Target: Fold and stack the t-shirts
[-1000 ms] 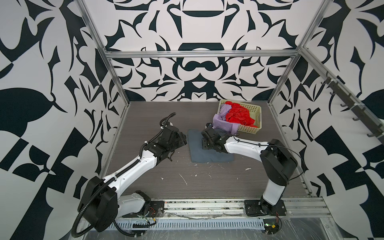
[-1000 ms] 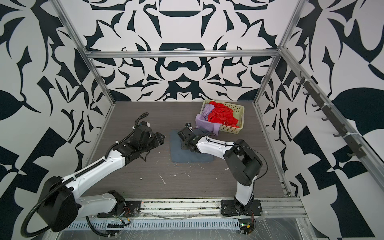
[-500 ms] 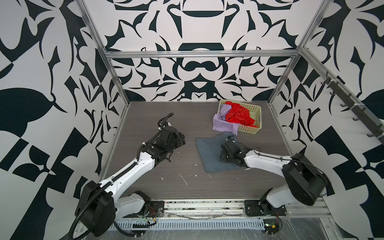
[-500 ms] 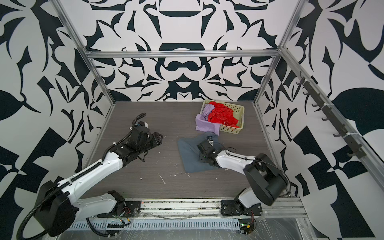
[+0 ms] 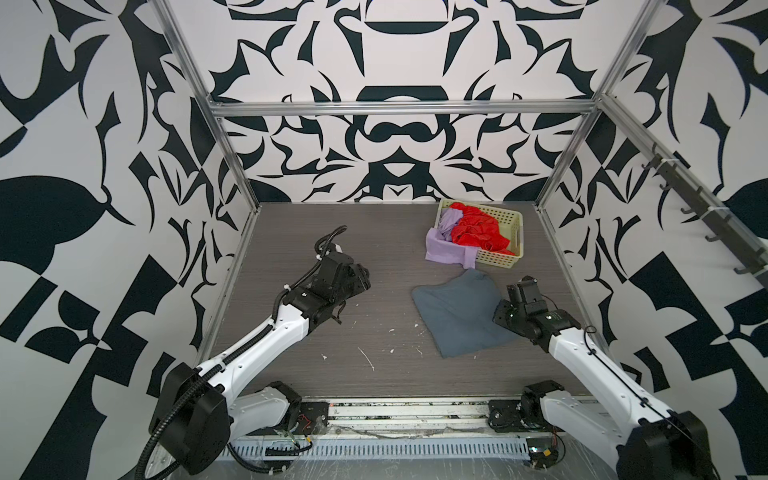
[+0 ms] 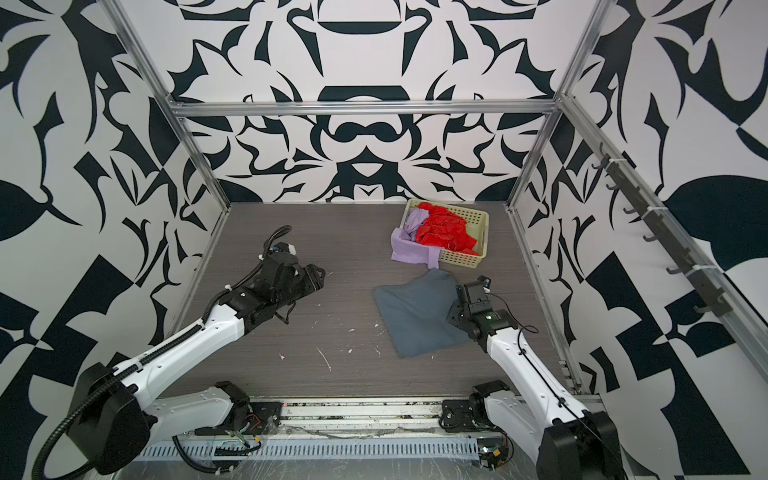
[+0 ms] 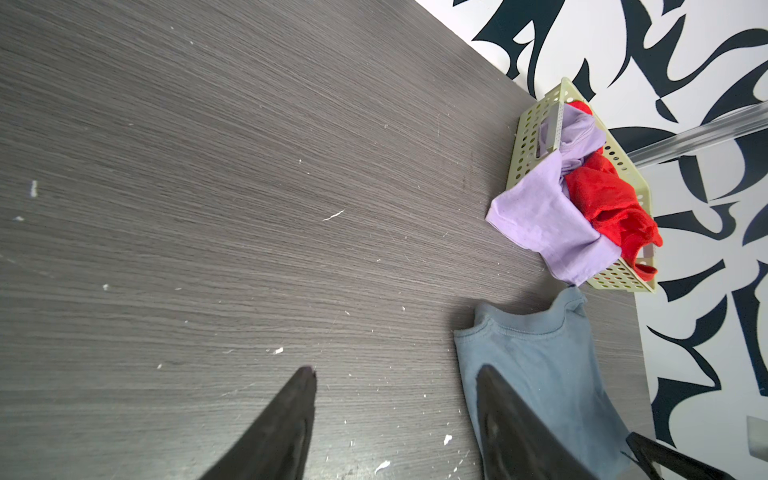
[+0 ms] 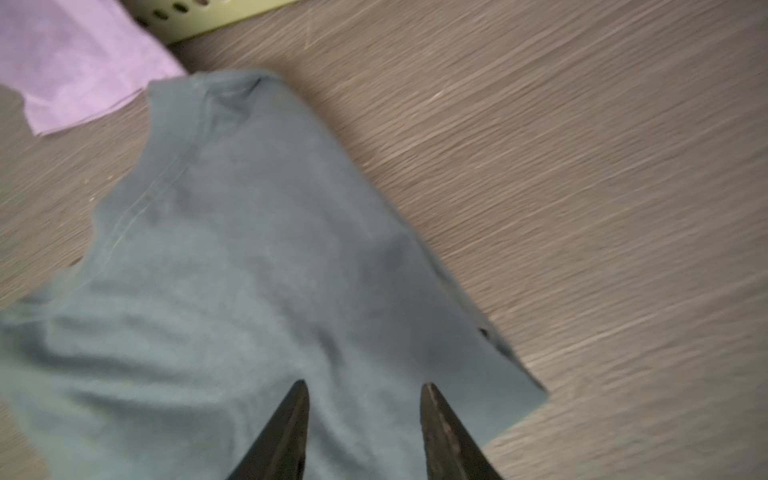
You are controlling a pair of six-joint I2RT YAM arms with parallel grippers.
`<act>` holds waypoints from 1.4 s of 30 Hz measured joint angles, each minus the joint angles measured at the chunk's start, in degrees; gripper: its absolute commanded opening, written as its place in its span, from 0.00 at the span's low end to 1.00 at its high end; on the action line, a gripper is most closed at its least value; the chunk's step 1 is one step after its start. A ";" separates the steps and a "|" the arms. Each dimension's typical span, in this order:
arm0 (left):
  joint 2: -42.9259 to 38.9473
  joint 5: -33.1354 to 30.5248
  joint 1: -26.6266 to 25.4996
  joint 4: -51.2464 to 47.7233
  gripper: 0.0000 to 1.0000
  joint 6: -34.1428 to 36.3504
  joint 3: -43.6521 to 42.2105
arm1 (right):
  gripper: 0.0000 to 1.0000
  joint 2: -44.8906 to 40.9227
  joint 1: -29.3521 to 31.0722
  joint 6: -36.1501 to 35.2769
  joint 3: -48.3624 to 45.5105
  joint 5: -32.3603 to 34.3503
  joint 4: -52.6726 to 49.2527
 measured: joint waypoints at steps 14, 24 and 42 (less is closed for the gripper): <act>1.77 1.88 0.00 1.57 0.64 -0.31 0.00 | 0.45 25.97 15.37 -1.77 10.58 3.65 11.61; 1.75 1.68 0.00 1.55 0.64 -0.44 0.00 | 0.45 29.66 5.60 1.07 7.43 3.17 17.14; 2.21 0.09 0.31 1.09 0.65 -0.37 0.07 | 0.44 36.83 -25.57 -8.02 14.51 -9.84 19.28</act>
